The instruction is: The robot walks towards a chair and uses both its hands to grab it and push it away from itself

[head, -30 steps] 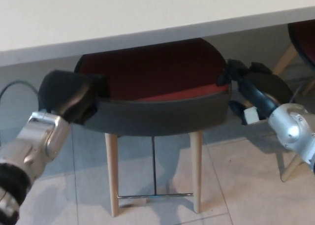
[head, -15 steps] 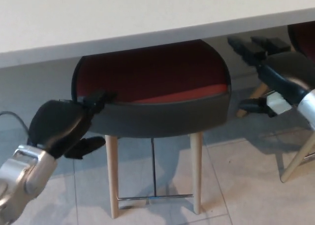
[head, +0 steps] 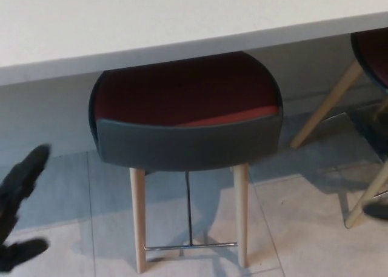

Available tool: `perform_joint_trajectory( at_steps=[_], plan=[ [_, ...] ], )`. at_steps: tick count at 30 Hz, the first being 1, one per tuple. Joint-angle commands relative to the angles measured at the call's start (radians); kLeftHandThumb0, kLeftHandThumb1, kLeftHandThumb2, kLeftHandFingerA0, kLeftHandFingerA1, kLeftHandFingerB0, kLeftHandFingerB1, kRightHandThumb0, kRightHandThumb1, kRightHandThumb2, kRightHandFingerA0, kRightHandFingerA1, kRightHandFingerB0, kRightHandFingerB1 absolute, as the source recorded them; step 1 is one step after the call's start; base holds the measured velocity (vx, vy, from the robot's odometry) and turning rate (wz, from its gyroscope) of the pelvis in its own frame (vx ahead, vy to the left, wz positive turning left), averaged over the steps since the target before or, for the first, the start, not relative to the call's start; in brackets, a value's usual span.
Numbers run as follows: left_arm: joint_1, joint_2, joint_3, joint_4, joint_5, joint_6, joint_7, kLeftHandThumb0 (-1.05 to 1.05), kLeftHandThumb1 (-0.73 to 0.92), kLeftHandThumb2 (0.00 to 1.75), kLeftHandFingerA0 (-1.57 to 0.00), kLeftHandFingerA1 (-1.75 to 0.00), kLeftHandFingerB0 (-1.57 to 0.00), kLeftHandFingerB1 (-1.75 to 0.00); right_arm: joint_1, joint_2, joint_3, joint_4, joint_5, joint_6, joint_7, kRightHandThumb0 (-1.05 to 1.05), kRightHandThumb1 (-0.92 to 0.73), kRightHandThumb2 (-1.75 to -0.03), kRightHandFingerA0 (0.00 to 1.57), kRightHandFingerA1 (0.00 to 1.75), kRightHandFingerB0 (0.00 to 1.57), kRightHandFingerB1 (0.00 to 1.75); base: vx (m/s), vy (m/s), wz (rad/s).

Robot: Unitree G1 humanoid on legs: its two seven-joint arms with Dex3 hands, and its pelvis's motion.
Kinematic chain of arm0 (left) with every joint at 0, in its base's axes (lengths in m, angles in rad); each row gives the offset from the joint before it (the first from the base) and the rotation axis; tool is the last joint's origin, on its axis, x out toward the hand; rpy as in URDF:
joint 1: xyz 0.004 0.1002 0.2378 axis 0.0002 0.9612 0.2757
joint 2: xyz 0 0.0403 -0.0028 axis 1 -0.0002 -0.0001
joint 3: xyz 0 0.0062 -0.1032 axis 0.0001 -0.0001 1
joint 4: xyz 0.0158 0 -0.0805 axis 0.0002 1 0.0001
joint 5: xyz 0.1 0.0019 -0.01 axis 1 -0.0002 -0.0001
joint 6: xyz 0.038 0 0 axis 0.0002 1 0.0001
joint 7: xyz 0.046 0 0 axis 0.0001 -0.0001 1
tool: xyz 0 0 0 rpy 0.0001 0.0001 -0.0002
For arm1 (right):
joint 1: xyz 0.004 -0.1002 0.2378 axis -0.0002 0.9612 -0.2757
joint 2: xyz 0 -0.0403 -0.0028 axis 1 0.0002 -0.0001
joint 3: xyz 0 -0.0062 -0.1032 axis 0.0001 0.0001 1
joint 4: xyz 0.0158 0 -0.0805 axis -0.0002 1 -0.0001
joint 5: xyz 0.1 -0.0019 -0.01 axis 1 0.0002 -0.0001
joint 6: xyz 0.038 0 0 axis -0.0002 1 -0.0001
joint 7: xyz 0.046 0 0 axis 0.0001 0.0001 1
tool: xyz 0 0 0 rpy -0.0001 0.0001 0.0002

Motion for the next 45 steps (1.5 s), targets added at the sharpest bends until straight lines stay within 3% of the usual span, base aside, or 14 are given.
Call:
perform_joint_trajectory(
  at_steps=[1, 5, 16, 20, 21, 25, 26, 27, 34, 35, 40, 41, 44, 45],
  plan=[
    [0.547, -0.027, 0.321, 0.261, -0.114, -0.296, 0.346, -0.58, 0.32, 0.65, 0.00, -0.19, 0.00, 0.00, 0.860, -0.009, -0.475, -0.053, 0.285, -0.182, -0.036, -0.97, -0.59, -0.94, 0.00, 0.15, 0.00, 0.00, 0.00, 0.000, 0.00],
    [0.416, -0.162, 0.217, 0.673, -0.217, -0.327, 0.294, -0.58, 0.52, 0.74, 0.00, -0.06, 0.00, -0.01, 0.843, 0.093, -0.442, 0.150, 0.346, -0.166, -0.073, -0.96, -0.61, -0.90, 0.00, 0.07, 0.04, 0.00, 0.00, 0.000, 0.00],
    [0.165, -0.311, 0.247, 0.921, -0.343, -0.190, -0.036, -0.64, 0.44, 0.83, 0.00, -0.49, 0.00, -0.15, 0.549, 0.184, -0.411, 0.492, 0.343, -0.090, -0.019, -0.79, -0.63, -0.79, 0.00, 0.00, 0.00, 0.12, 0.00, 0.000, 0.00],
    [0.054, -0.365, 0.300, 1.006, -0.412, -0.088, -0.202, -0.59, 0.63, 0.60, -0.13, -0.50, -0.08, -0.25, 0.364, 0.254, -0.369, 0.655, 0.292, 0.017, -0.020, -0.97, -0.63, -0.93, 0.00, 0.04, 0.00, 0.01, 0.00, 0.000, 0.00],
    [0.005, -0.359, 0.290, 1.070, -0.384, -0.002, -0.239, -0.70, 0.50, 0.87, -0.05, -0.51, -0.01, -0.29, 0.341, 0.282, -0.377, 0.679, 0.315, 0.043, 0.017, -0.97, -0.64, -0.93, 0.00, 0.01, 0.00, 0.03, 0.00, 0.000, 0.00],
    [-0.052, -0.353, 0.300, 1.157, -0.373, 0.063, -0.285, -0.71, 0.53, 0.86, -0.10, -0.49, -0.06, -0.31, 0.302, 0.294, -0.378, 0.751, 0.315, 0.044, 0.050, -0.95, -0.63, -0.97, 0.00, 0.07, 0.00, 0.07, 0.00, 0.000, 0.00],
    [-0.077, -0.362, 0.295, 1.190, -0.365, 0.102, -0.319, -0.37, 0.43, 1.00, -0.03, -0.52, 0.00, -0.49, 0.291, 0.316, -0.372, 0.781, 0.324, 0.090, 0.115, -0.88, -0.58, -0.95, 0.03, 0.25, 0.01, 0.10, 0.00, 0.000, 0.00],
    [-0.080, -0.367, 0.287, 1.195, -0.358, 0.101, -0.323, -0.67, 0.70, 0.60, -0.19, -0.45, -0.16, -0.27, 0.287, 0.318, -0.378, 0.786, 0.336, 0.107, 0.139, -0.87, -0.57, -0.94, 0.05, 0.23, 0.02, 0.10, 0.00, 0.000, 0.00],
    [-0.074, -0.365, 0.264, 1.201, -0.366, 0.064, -0.341, -0.65, 0.71, 0.61, -0.18, -0.45, -0.19, -0.27, 0.262, 0.319, -0.388, 0.841, 0.360, 0.099, 0.174, -0.84, -0.57, -0.95, 0.03, 0.22, 0.00, 0.12, 0.00, 0.000, 0.00],
    [-0.081, -0.360, 0.253, 1.209, -0.359, 0.071, -0.339, -0.68, 0.59, 0.89, -0.23, -0.53, -0.13, -0.42, 0.263, 0.316, -0.378, 0.844, 0.349, 0.106, 0.162, -0.81, -0.56, -0.81, 0.06, 0.28, 0.03, 0.07, 0.00, 0.000, 0.00],
    [-0.101, -0.353, 0.244, 1.226, -0.379, 0.089, -0.353, -0.64, 0.72, 0.60, -0.22, -0.43, -0.20, -0.28, 0.263, 0.316, -0.378, 0.845, 0.371, 0.122, 0.169, -0.83, -0.58, -0.98, 0.08, 0.29, 0.00, 0.15, 0.00, 0.000, 0.00],
    [-0.089, -0.363, 0.246, 1.219, -0.389, 0.079, -0.355, -0.64, 0.72, 0.60, -0.24, -0.41, -0.20, -0.28, 0.264, 0.320, -0.392, 0.845, 0.395, 0.124, 0.192, -0.80, -0.73, -0.62, 0.10, 0.35, 0.00, 0.16, 0.00, 0.000, 0.00],
    [-0.084, -0.366, 0.241, 1.215, -0.402, 0.076, -0.357, -0.64, 0.72, 0.60, -0.24, -0.41, -0.20, -0.28, 0.265, 0.321, -0.395, 0.843, 0.411, 0.127, 0.204, -0.80, -0.73, -0.62, 0.10, 0.35, 0.00, 0.16, 0.00, 0.000, 0.00],
    [-0.075, -0.369, 0.238, 1.209, -0.406, 0.068, -0.359, -0.66, 0.71, 0.61, -0.25, -0.46, -0.22, -0.30, 0.264, 0.322, -0.392, 0.841, 0.414, 0.129, 0.211, -0.80, -0.56, -0.95, 0.10, 0.43, 0.00, 0.18, 0.00, 0.000, 0.00]
  ],
)
